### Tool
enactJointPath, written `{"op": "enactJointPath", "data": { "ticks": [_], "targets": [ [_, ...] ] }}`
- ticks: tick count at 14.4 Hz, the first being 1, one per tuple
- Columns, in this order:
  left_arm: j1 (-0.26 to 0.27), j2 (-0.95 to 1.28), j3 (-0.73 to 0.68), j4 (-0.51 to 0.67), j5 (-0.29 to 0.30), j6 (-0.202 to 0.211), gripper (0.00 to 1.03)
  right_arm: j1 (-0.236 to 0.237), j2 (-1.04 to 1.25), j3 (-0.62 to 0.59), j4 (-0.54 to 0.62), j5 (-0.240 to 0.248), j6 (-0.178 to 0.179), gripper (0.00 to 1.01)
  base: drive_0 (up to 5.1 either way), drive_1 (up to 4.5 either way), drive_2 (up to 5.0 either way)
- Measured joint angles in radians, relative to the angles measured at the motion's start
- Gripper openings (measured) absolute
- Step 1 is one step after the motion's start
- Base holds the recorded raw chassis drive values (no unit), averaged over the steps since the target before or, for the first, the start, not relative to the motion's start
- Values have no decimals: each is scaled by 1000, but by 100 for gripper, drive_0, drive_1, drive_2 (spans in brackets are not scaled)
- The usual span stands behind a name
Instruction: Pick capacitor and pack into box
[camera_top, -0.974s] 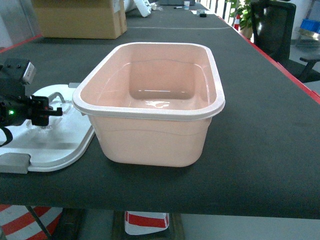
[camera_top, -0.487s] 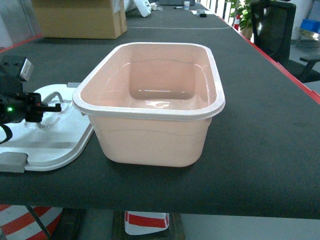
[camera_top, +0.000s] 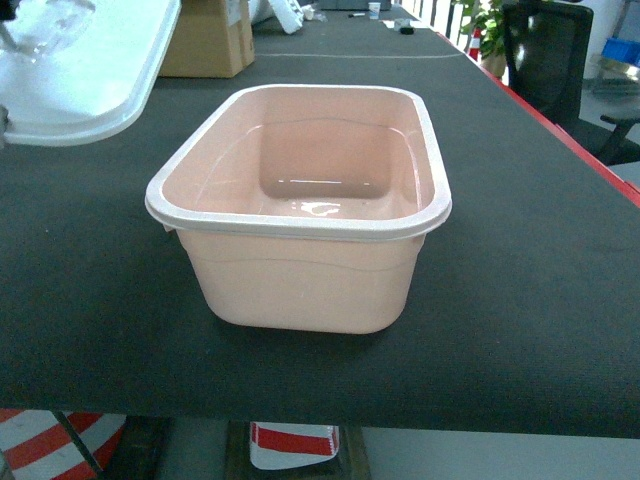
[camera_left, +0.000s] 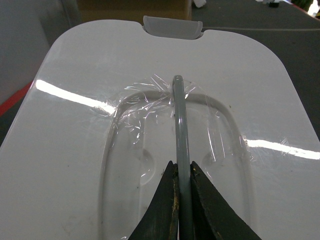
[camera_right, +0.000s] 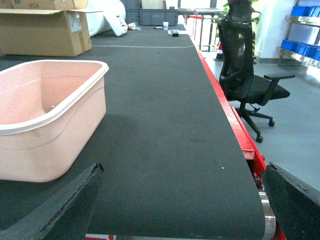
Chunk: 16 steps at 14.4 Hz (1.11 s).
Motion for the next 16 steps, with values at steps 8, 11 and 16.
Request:
{"op": "enactJointPath", "data": {
  "ticks": [8, 11, 16],
  "targets": [
    [-421, -45, 37, -177, -294, -61, 2, 0, 0, 0, 0, 0, 0, 98, 0, 0, 0],
    [-509, -29, 66, -229, -368, -105, 2, 0, 0, 0, 0, 0, 0, 98, 0, 0, 0],
    [-542, 38, 100, -256, -380, -163, 2, 0, 0, 0, 0, 0, 0, 98, 0, 0, 0]
  ]
}}
